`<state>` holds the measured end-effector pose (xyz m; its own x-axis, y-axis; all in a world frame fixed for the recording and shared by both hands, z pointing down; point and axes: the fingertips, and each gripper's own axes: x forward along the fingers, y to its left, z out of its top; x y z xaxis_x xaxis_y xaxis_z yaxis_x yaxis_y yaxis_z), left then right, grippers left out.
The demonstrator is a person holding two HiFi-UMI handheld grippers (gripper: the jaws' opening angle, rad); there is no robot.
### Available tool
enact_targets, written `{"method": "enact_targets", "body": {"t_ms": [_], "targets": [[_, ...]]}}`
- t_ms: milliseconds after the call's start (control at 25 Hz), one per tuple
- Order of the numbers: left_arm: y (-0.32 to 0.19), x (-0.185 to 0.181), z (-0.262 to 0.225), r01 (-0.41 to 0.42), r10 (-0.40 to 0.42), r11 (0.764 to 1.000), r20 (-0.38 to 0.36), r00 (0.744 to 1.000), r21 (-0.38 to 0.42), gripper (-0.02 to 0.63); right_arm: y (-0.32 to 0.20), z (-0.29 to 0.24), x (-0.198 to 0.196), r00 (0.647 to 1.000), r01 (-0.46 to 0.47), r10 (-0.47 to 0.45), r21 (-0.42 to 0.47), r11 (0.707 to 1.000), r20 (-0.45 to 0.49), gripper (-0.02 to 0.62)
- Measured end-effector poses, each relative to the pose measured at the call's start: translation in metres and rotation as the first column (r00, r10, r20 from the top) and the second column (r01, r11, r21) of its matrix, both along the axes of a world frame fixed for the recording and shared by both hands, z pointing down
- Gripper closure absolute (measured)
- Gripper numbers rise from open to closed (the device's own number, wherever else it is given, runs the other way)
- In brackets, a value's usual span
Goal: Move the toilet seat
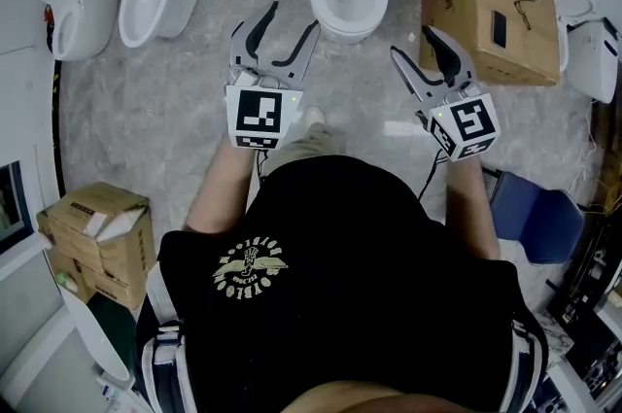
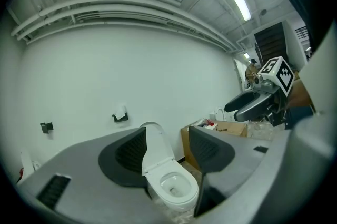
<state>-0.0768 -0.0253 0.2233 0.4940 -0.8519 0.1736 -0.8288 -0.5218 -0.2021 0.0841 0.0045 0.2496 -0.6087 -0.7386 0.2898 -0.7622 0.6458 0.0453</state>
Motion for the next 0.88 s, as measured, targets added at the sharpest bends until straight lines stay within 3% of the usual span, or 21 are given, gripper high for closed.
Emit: {"method": "enact_targets", "body": {"t_ms": [320, 880], "targets": [[-0.030, -0.018, 0.003, -0.018, 0.018, 1.000, -0.018, 1.000, -0.008, 0.345, -0.030, -0.003, -0.026, 1.000, 0.011, -0.011, -0.002, 1.000, -0.026, 0.339], [-0.091, -0.049, 0.004, -0.064, 0.064, 0.998, -0.027, 0.998, 0.004, 0.345, -0.091, -0.017, -0.042, 0.997, -0.050, 0.052, 0.041, 0.998, -0.063, 0.339]]}}
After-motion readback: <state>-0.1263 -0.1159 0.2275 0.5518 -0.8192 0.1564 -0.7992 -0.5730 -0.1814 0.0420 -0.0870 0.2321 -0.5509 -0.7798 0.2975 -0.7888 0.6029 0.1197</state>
